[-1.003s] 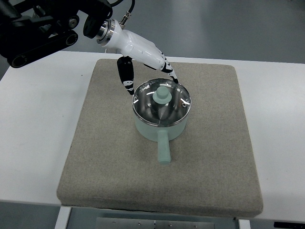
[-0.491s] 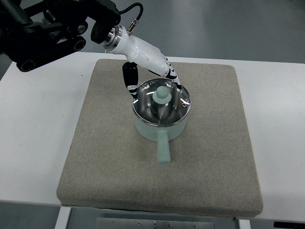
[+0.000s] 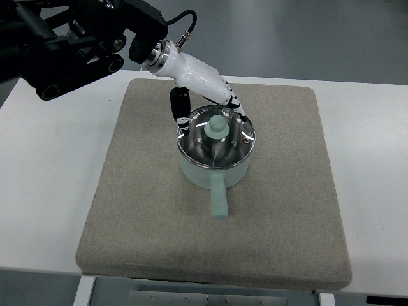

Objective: Place lid left of pot with left hand
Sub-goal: 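Lower the left hand onto the lid's mint-green knob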

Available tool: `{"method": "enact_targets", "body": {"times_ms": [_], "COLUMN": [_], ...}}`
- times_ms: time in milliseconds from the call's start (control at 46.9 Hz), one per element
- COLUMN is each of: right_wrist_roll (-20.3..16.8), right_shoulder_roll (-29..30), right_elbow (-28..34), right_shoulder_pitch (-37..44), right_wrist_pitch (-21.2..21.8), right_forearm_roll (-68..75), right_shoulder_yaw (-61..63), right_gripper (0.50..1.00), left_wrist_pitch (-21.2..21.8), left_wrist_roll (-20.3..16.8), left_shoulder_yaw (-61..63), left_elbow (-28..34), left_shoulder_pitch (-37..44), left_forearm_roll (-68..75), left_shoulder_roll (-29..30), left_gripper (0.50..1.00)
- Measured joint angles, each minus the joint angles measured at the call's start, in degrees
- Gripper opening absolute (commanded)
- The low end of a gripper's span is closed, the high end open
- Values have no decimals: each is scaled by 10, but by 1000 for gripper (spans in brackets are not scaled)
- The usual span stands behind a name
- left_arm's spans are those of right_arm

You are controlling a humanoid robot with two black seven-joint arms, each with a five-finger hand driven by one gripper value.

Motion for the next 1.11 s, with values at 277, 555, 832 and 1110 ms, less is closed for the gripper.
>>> {"method": "enact_targets", "body": {"times_ms": [277,555,832,1110], "right_wrist_roll": [0,0,0,0], "right_shoulder_roll": [0,0,0,0], "right_elbow": [0,0,0,0], "right_shoulder_pitch": [0,0,0,0], "right_wrist_pitch": [0,0,0,0], "right_forearm_roll": [0,0,0,0], "right_shoulder_yaw": [0,0,0,0], "right_gripper": [924,924,924,924], "left_wrist_pitch": [32,33,33,32], "left_wrist_roll": [0,0,0,0], "left_shoulder_yaw": [-1,-2,-1,-2], "left_elbow": [10,10,10,10], "left_shoulder_pitch": [12,14,15,14], "left_forearm_roll": [-3,-4,-2,-2], "left_shoulder_roll": [-4,-4,-4,-5], "left_gripper": [984,992,951,855]}}
